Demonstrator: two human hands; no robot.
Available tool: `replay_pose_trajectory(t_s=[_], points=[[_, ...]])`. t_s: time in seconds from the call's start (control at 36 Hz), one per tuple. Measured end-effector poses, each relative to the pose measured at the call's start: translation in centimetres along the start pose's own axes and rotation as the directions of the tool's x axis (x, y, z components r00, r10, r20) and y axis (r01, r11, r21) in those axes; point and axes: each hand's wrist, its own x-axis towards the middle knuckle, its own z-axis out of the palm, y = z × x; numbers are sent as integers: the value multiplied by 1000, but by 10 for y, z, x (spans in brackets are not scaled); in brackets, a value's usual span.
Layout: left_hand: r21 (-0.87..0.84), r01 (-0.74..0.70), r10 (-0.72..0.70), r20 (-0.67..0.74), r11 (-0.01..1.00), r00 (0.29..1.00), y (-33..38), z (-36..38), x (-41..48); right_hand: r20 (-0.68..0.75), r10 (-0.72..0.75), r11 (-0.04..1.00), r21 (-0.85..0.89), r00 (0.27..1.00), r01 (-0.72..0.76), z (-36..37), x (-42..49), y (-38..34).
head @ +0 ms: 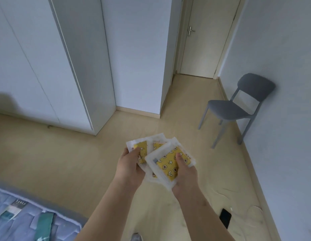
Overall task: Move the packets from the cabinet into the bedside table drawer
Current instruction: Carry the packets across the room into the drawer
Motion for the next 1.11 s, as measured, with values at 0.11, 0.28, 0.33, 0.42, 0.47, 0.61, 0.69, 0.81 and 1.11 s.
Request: replay_pose_trajectory(t_s=[0.11, 0.28, 0.33, 0.42, 0.47, 0.61, 0.69, 0.81, 1.11], points=[[-172, 17, -11, 35, 985, 999, 37, 14, 73, -42, 23, 997, 77, 999, -20, 54, 56, -21], [-134, -40, 39, -13, 990, 999, 90, 22, 160, 4, 66, 987, 146, 998, -66, 147, 125, -40], [-56, -30, 29, -14, 998, 999, 104, 13, 186, 44, 58, 991, 117, 997, -63, 175, 146, -40], [21, 46, -47, 25, 999, 999, 133, -4, 223, 102, 47, 999, 10, 994, -48, 221, 178, -38], [-11, 47, -47, 21, 999, 999, 157, -17, 246, 189, 57, 995, -86, 980, -42, 251, 199, -35], [129, -46, 42, 34, 991, 999, 212, -36, 313, 373, 111, 947, -320, 921, 15, 325, 254, -27], [170, -98, 126, -166, 981, 978, 242, -42, 353, 422, 114, 922, -383, 899, 63, 373, 286, -23], [189, -138, 197, -340, 972, 920, 287, -67, 389, 505, 198, 881, -467, 840, 73, 445, 317, -12], [-38, -395, 287, -625, 918, 726, 399, -204, 393, 587, 534, 689, -719, 608, 89, 635, 317, 111]])
